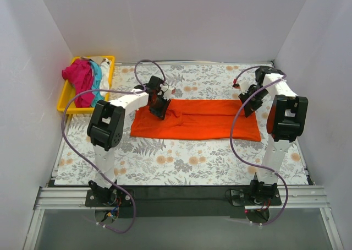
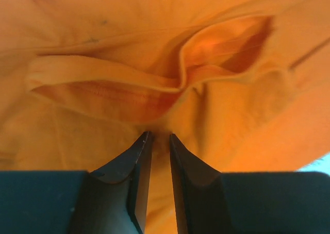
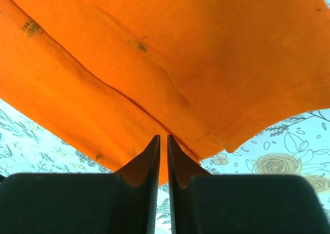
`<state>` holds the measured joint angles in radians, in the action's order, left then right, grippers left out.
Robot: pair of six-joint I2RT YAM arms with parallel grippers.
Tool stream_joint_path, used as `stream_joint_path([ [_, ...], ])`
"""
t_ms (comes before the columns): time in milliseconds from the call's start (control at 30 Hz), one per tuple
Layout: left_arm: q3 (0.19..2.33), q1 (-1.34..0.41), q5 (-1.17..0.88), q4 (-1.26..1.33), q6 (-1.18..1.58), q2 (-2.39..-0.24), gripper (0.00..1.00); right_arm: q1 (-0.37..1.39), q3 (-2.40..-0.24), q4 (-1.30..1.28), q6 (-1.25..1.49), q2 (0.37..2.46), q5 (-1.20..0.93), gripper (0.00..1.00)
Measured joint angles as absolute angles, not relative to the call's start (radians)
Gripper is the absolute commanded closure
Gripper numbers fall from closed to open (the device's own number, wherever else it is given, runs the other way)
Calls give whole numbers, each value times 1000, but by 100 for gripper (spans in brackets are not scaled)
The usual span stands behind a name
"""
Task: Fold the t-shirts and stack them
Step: Fold the tshirt
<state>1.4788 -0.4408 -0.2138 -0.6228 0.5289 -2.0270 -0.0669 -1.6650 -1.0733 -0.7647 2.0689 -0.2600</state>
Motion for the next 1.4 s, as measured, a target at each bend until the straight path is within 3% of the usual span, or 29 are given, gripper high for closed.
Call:
stream_joint_path([
  [333, 1645, -443, -217, -622, 547, -2150, 80, -67, -1676, -1060, -764, 2072, -242, 87],
  [600, 1801, -454, -265, -616, 577, -2264, 68, -67, -1644, -1040, -763, 2075, -236, 87],
  [767, 1804, -460, -297, -617, 607, -2262, 67, -65, -1640, -1039, -763, 2076, -234, 87],
  [1000, 1537, -460, -285, -640, 641, -1970, 65, -52, -1663, -1036, -763, 2077, -229, 87],
  [1167, 1348, -455, -272, -655, 650, -1734, 74, -31, -1663, -1027, -762, 2083, -217, 88],
  [1400, 1235, -440, -241, -673, 681, -1799, 82, 2, -1616, -1008, -761, 2089, -177, 89],
])
